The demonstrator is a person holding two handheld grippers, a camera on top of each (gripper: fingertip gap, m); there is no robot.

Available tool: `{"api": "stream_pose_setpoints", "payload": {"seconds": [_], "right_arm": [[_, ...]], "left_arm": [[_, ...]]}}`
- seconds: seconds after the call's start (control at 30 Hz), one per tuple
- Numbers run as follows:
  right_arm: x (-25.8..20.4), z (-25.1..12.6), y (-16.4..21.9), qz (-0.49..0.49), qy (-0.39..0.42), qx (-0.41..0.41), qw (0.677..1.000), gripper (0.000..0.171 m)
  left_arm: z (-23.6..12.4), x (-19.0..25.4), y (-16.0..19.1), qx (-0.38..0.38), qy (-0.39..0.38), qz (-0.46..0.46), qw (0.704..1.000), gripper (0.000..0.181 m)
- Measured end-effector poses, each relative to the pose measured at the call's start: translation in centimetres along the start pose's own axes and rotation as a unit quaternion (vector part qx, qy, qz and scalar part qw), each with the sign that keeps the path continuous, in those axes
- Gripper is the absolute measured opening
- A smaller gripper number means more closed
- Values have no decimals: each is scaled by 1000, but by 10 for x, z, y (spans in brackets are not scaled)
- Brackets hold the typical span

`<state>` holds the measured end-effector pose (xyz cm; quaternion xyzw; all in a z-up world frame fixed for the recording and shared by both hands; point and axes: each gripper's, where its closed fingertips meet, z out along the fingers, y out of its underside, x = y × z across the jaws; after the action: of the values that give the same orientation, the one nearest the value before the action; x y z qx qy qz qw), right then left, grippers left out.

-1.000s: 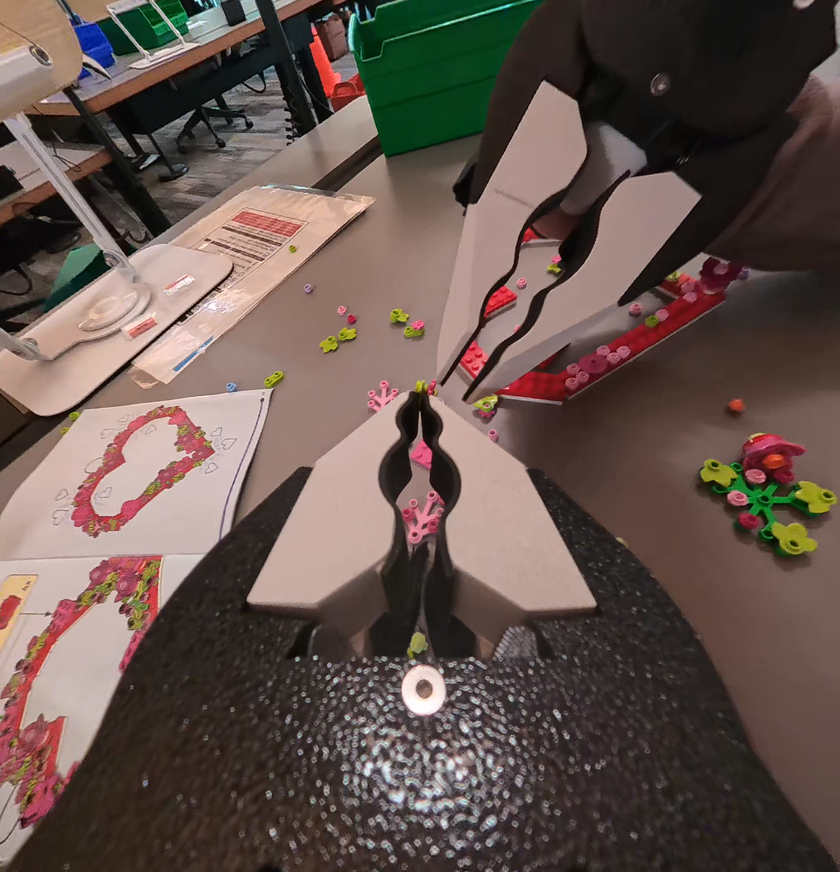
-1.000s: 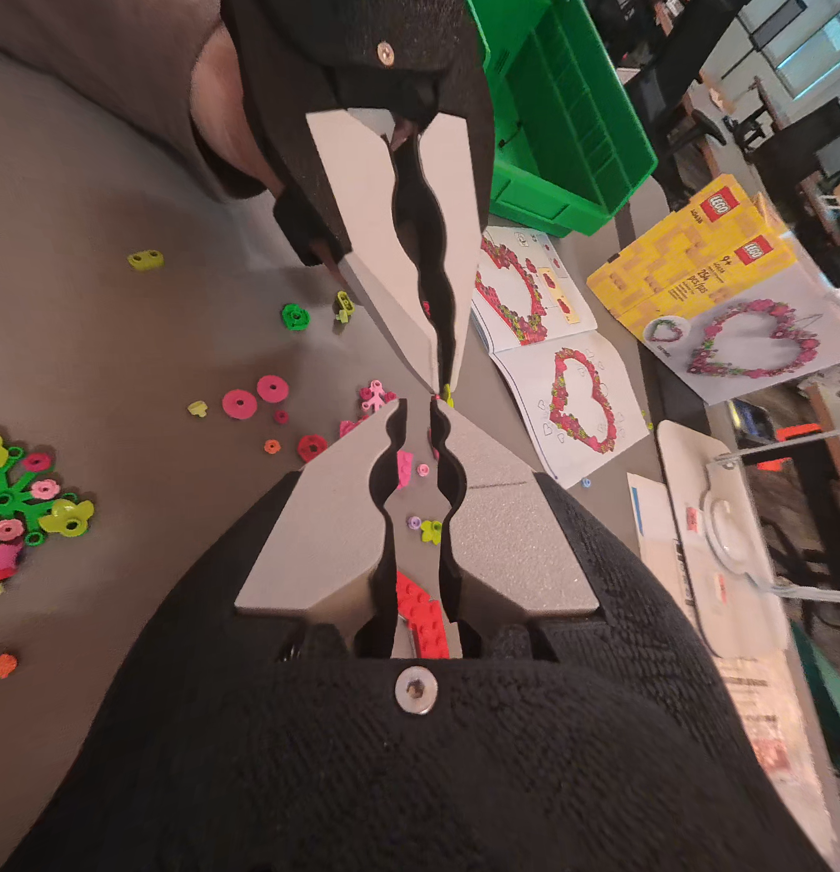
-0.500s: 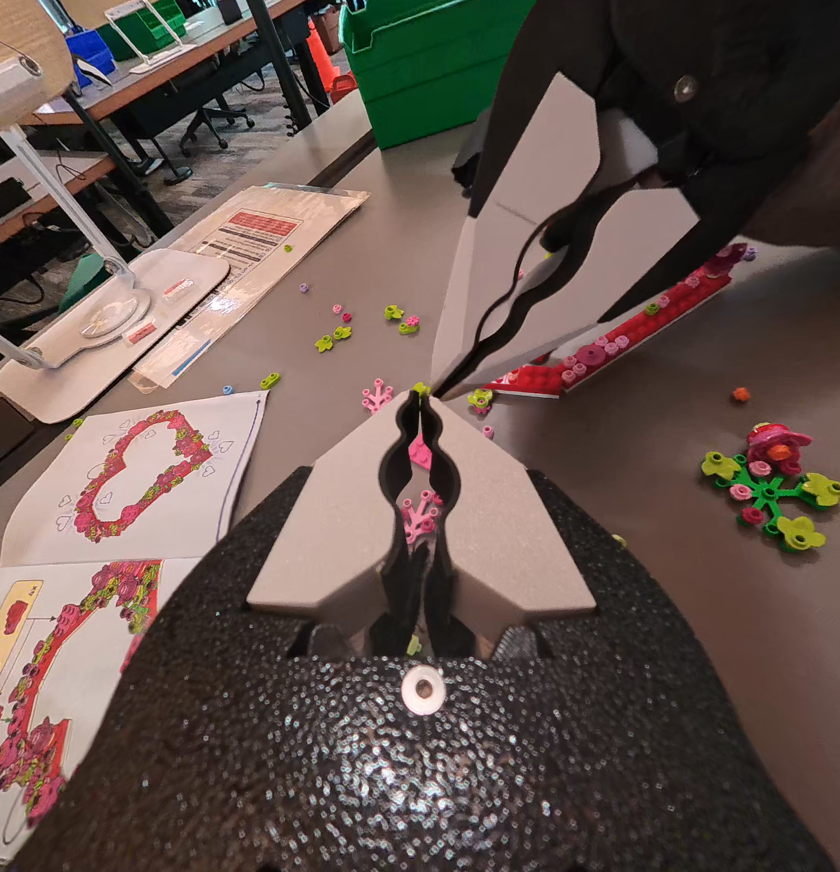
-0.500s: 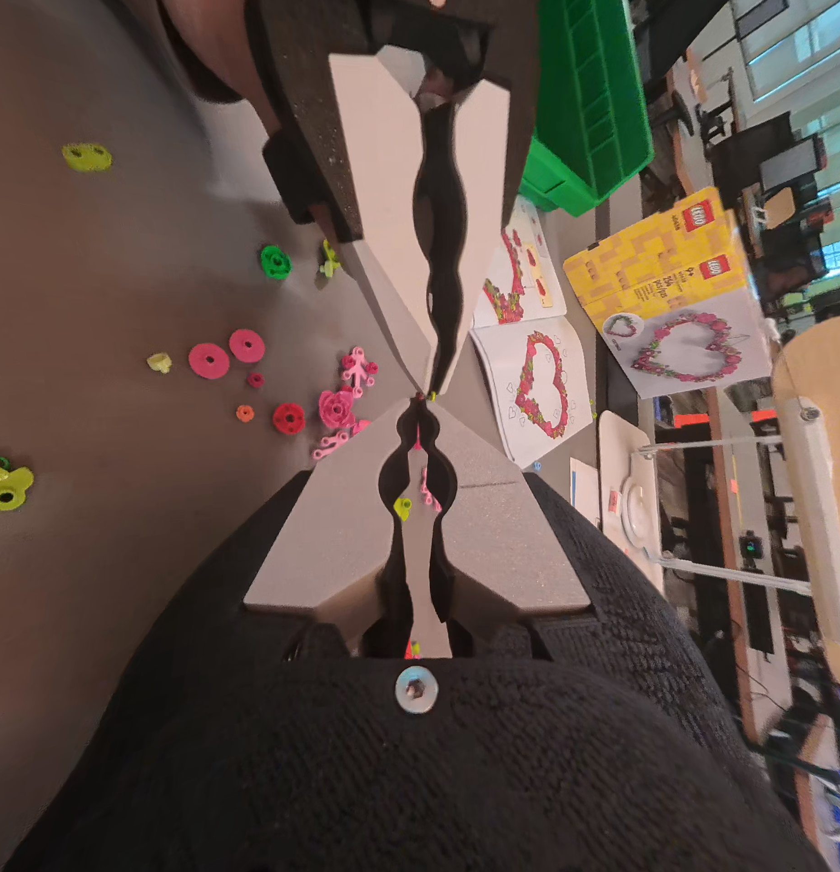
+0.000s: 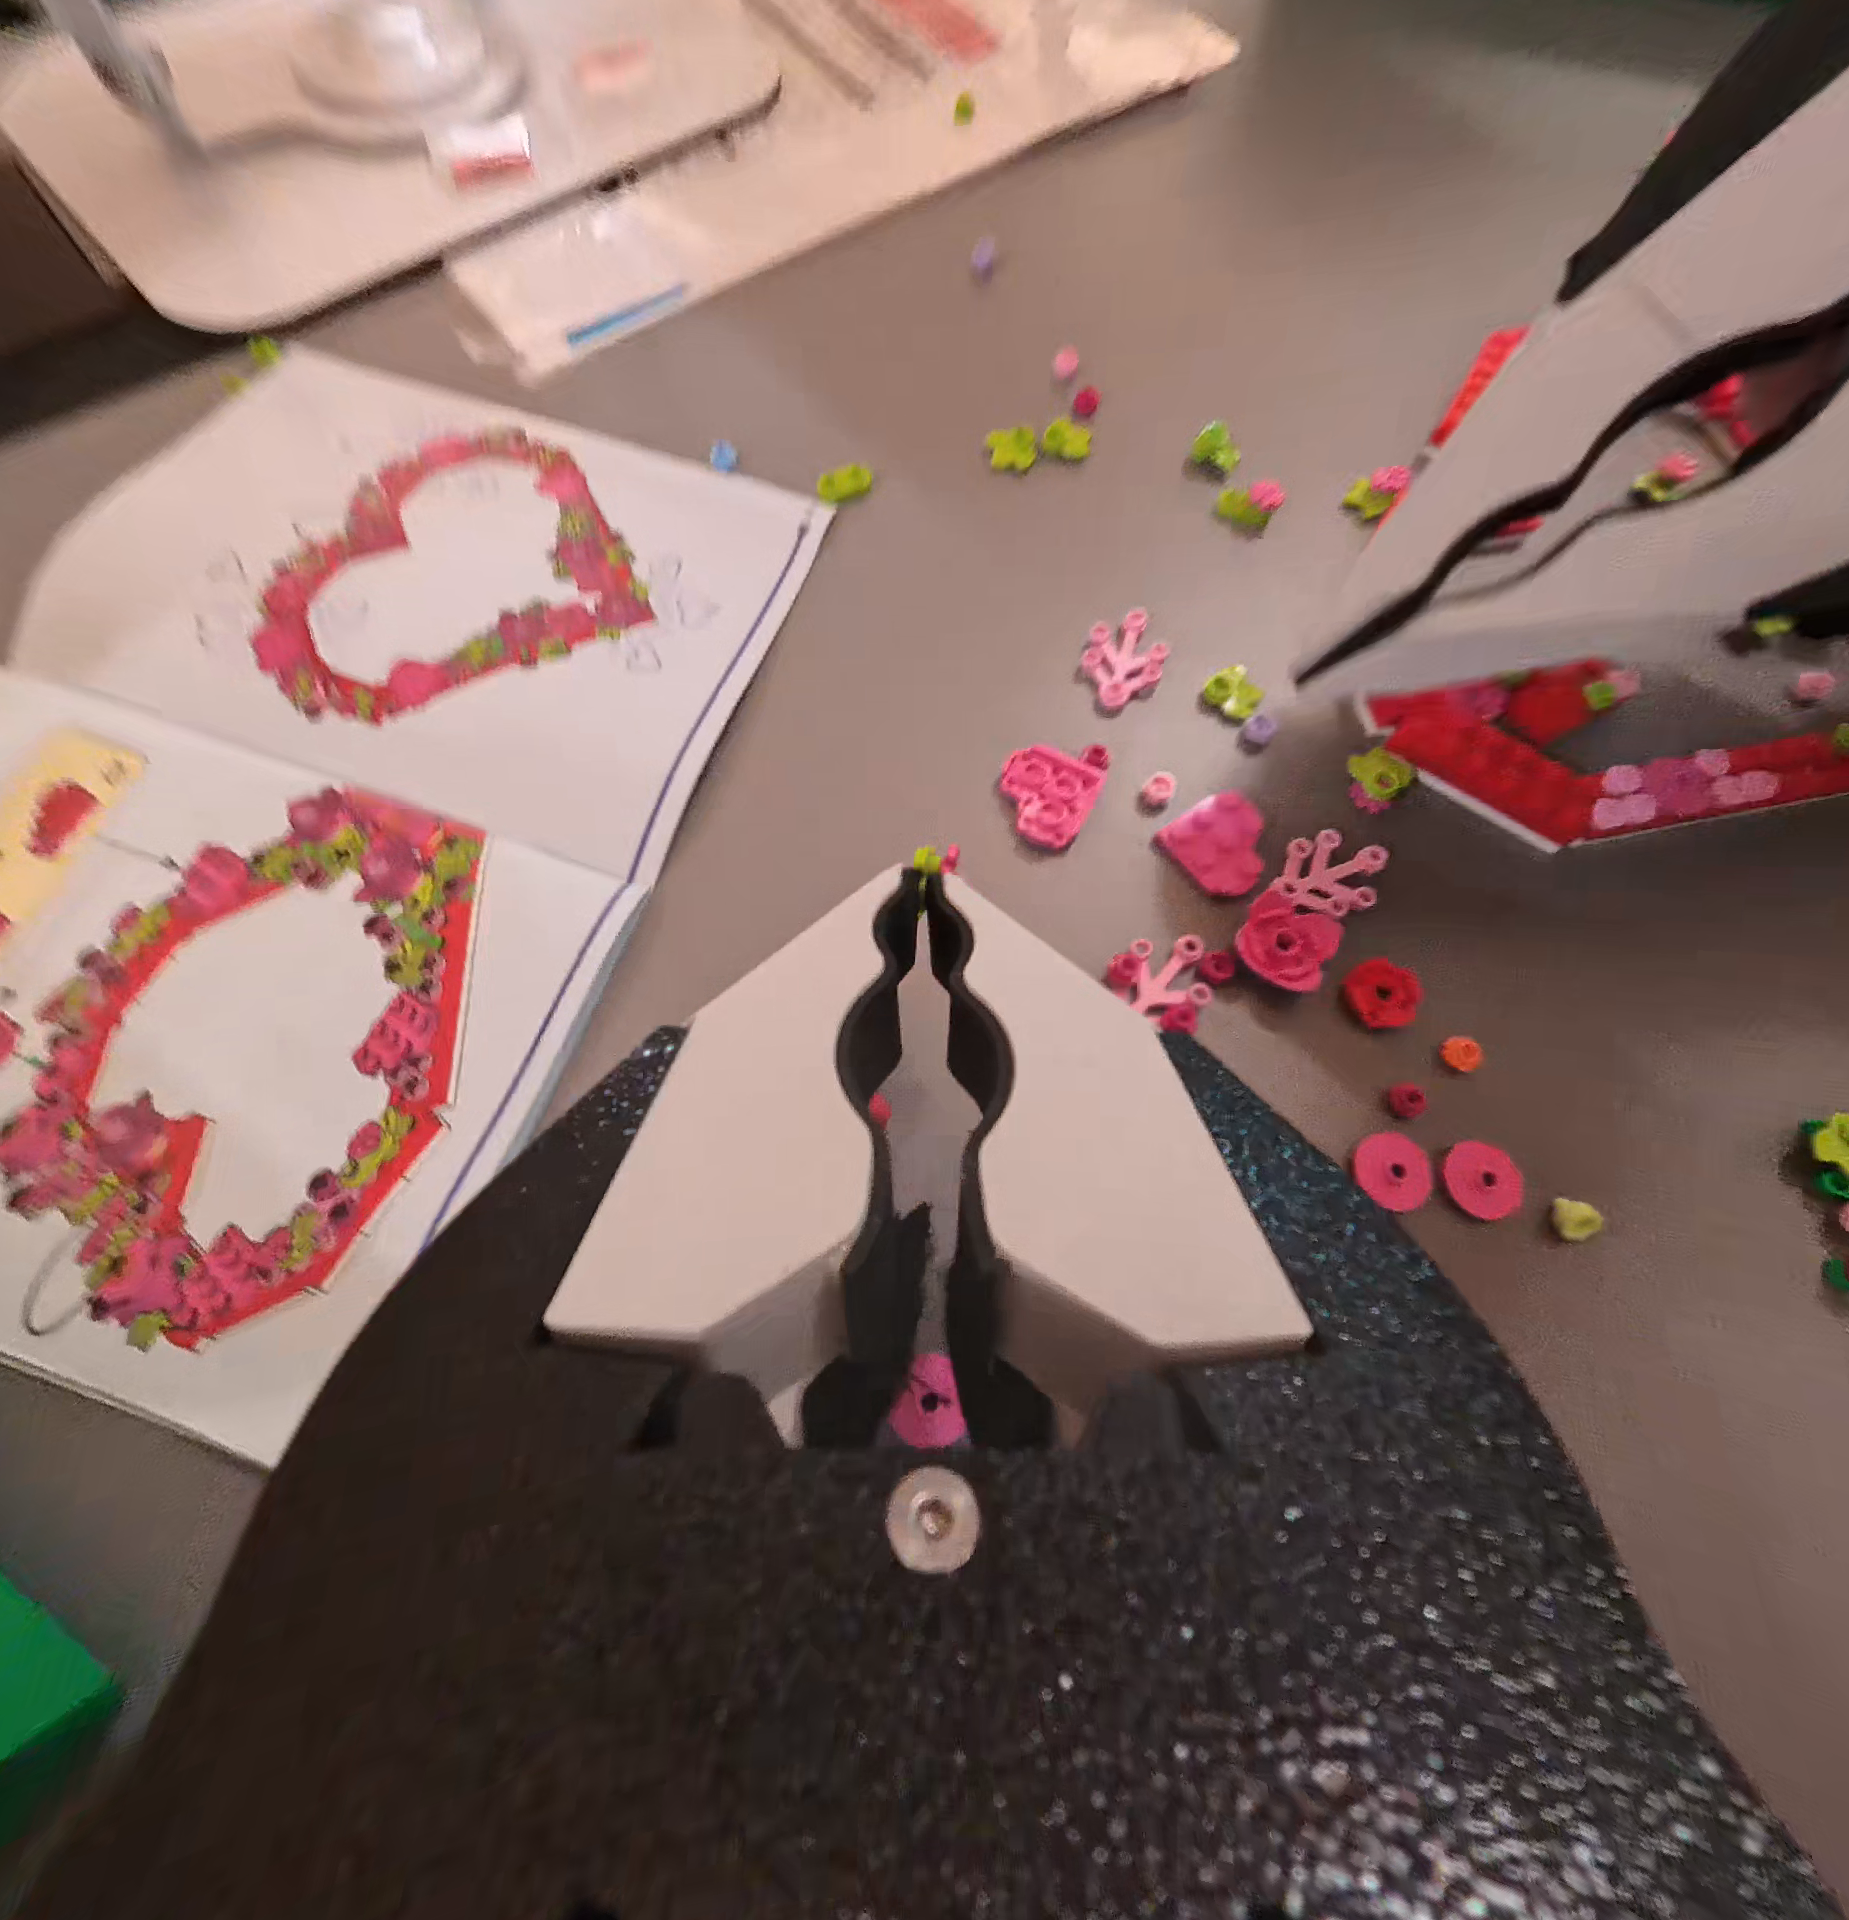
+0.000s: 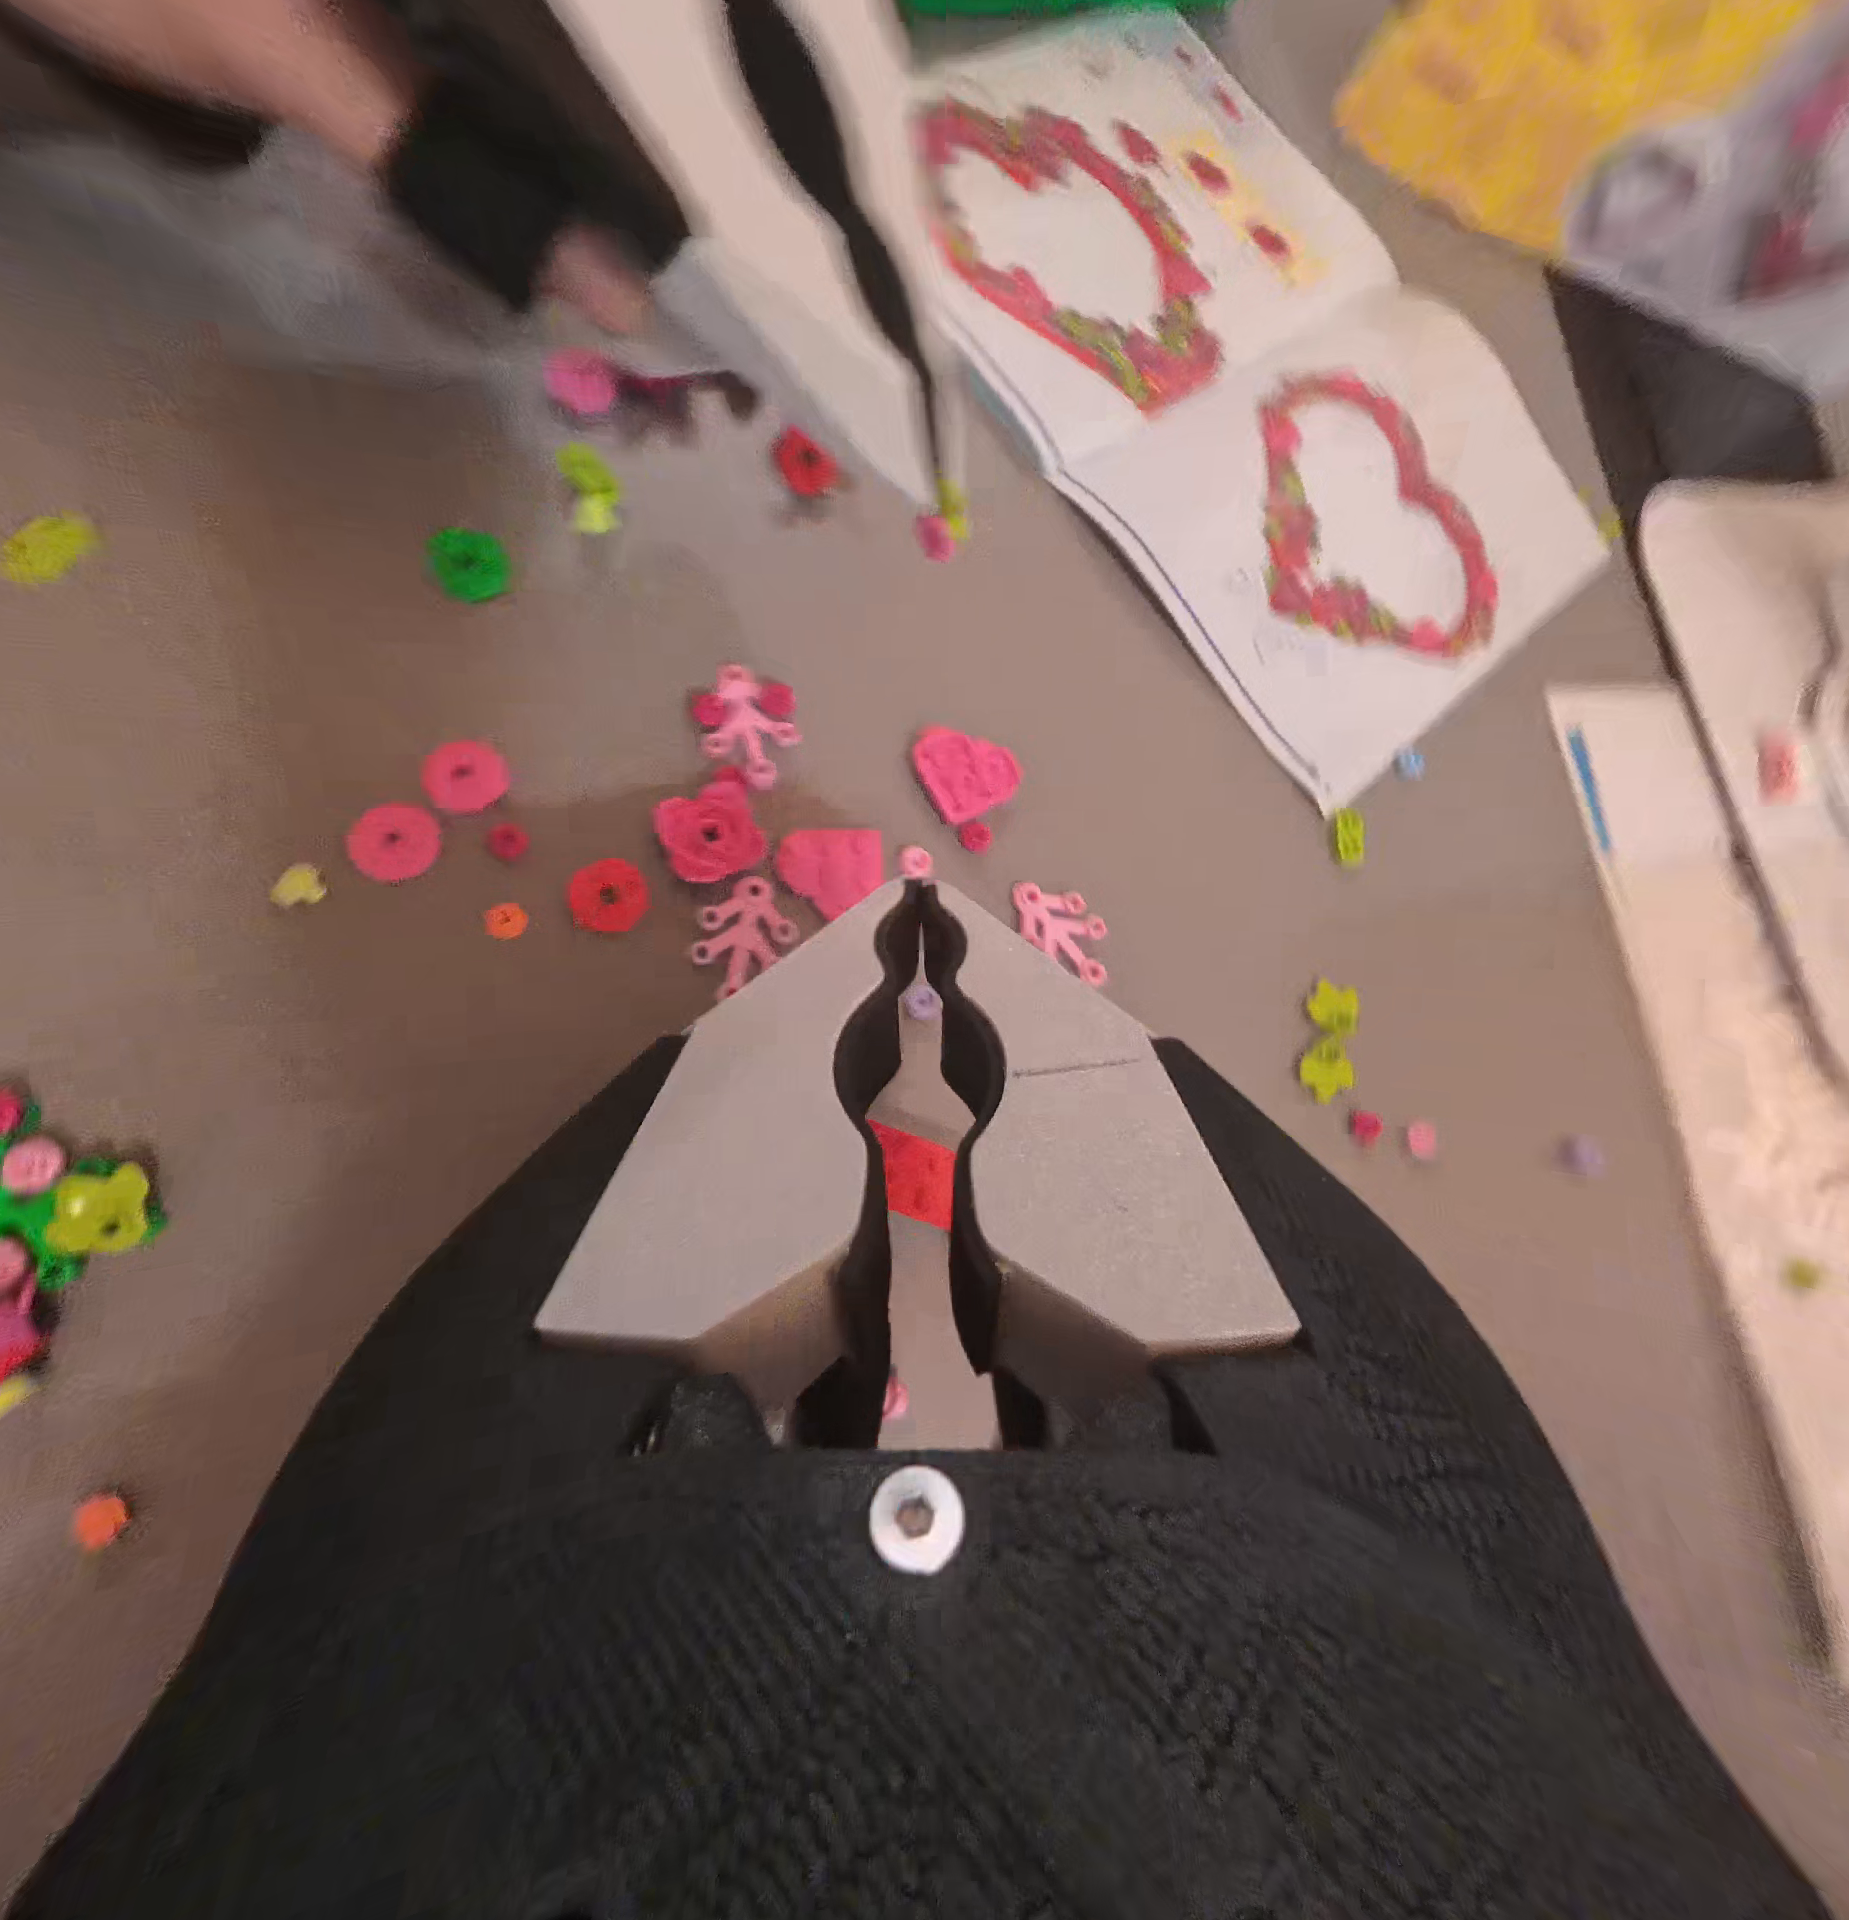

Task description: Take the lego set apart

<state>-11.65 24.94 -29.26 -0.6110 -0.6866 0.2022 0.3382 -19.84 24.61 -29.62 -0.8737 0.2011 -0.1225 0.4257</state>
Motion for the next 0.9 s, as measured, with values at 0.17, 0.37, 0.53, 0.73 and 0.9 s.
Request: {"api": "stream_pose_setpoints", "payload": {"seconds": [0.17, 0.37, 0.53, 0.73, 0.9], "right_arm": [[3, 11, 22, 124, -34, -38, 991, 8], [0, 4, 21, 152, -71, -30, 985, 24], [-20, -7, 33, 108, -126, -76, 983, 48], [-37, -6, 31, 72, -156, -89, 981, 47], [-34, -2, 40, 35, -129, -117, 984, 24]], "left_arm": [[12, -4, 22, -52, 15, -43, 998, 6], [11, -6, 13, -25, 7, -38, 999, 24], [10, -5, 11, -22, -2, -37, 999, 41], [10, 3, 4, 0, 19, -35, 999, 44], [-6, 26, -26, 94, 90, 1, 991, 47]]}}
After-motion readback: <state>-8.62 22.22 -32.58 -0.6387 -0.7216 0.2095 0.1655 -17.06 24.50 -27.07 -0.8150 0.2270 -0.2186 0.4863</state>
